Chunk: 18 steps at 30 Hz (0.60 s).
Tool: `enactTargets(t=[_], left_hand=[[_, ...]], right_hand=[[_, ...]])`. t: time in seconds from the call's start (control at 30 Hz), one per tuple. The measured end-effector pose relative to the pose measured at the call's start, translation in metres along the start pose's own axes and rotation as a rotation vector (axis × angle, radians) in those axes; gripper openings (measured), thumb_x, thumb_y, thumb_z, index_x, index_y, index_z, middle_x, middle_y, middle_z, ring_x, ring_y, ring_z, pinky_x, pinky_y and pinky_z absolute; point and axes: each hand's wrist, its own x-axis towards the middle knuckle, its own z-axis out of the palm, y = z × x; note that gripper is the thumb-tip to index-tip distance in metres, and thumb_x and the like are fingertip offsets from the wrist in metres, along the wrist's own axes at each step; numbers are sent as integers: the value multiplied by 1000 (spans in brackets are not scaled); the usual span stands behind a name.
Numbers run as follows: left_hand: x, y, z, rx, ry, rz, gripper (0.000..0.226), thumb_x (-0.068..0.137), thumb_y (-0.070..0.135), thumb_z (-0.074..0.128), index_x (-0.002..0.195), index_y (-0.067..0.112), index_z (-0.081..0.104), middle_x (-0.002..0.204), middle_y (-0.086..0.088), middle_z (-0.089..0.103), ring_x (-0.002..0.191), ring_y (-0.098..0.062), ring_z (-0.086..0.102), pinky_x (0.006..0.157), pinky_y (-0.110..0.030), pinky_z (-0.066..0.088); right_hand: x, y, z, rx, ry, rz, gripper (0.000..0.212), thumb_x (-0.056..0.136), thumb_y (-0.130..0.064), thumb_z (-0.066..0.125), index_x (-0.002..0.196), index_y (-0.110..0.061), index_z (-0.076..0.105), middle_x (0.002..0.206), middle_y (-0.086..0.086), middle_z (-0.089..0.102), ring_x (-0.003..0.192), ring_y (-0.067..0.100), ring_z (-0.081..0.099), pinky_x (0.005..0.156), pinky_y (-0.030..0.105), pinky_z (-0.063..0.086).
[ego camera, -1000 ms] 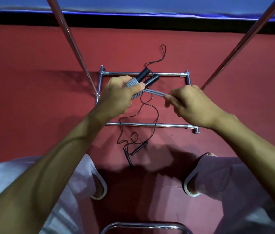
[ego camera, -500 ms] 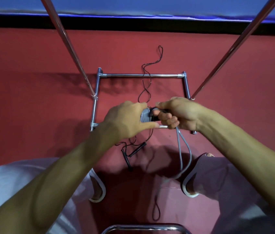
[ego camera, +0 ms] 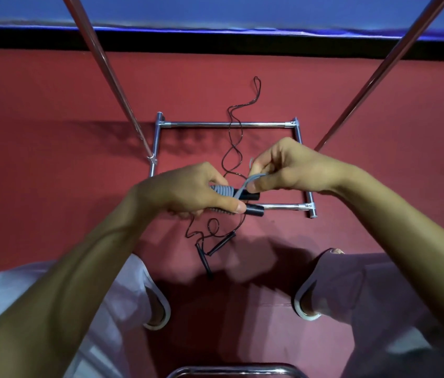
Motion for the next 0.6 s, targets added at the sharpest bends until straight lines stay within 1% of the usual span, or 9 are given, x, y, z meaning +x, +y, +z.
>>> enactTargets(t=[0.07, 0.17, 0.27, 0.33, 0.37, 0.43, 0.5, 0.53, 0.6], left_hand=[[-5, 4, -1, -62, -151, -26, 42, 81, 56, 79, 71, 19, 61, 51, -9, 37, 41, -18, 29, 46, -25, 27], [-10, 6, -4, -156, -258, -9, 43, 85, 57, 75, 68, 21, 58, 50, -6, 32, 41, -14, 24, 46, -21, 23], [-11, 9, -7, -236, -258, 8, 54, 80, 67, 72, 71, 15, 60, 47, -5, 34, 36, -11, 23, 44, -17, 25], [-12, 12, -8, -258, -246, 37, 58, 76, 68, 70, 74, 11, 61, 44, -4, 34, 34, -10, 24, 43, -16, 25], [-13, 13, -9, -269, -239, 62, 57, 77, 66, 69, 74, 10, 61, 43, -4, 34, 33, -10, 24, 42, -16, 25], [-14, 14, -9, -305, -225, 112, 56, 80, 63, 68, 72, 8, 60, 42, -4, 33, 31, -9, 24, 41, -16, 26], [-15, 15, -8, -321, -197, 165, 58, 82, 60, 69, 72, 4, 58, 44, -4, 33, 32, -9, 25, 42, -17, 27], [-15, 16, -6, -316, -173, 189, 60, 83, 58, 69, 72, 0, 55, 45, -5, 34, 33, -10, 25, 41, -17, 26], [-14, 19, -2, -302, -102, 230, 64, 84, 53, 74, 72, -4, 48, 45, -6, 34, 33, -12, 25, 39, -17, 24]], right_hand=[[-3, 1, -5, -36, 31, -84, 6, 83, -4, 82, 88, -2, 78, 81, 15, 76, 70, 18, 64, 70, 32, 51], [-6, -1, -9, -139, 95, -213, 14, 81, -21, 84, 89, -9, 81, 80, 10, 72, 64, 14, 59, 62, 30, 47], [-7, 1, -14, -125, 112, -255, 19, 87, -25, 77, 86, -7, 81, 71, 5, 67, 65, 11, 57, 62, 28, 45], [-6, 3, -15, -123, 78, -257, 26, 95, -27, 68, 79, -9, 78, 61, 15, 54, 57, 19, 43, 54, 32, 37], [-6, 3, -15, -101, 56, -239, 33, 99, -27, 64, 77, -4, 74, 58, 20, 42, 55, 22, 33, 51, 33, 31], [-6, 2, -11, 5, 30, -202, 44, 102, -27, 56, 71, 3, 63, 58, 14, 28, 52, 19, 23, 48, 27, 24], [-4, 5, -5, 147, 29, -170, 47, 105, -29, 51, 62, -12, 52, 59, 6, 26, 55, 22, 17, 51, 33, 18], [-1, 7, -2, 216, 44, -144, 48, 105, -31, 50, 60, -15, 47, 59, 5, 26, 57, 25, 15, 53, 37, 16], [5, 12, 1, 296, 78, -75, 53, 102, -37, 50, 61, -6, 41, 60, 5, 27, 58, 29, 13, 56, 42, 13]])
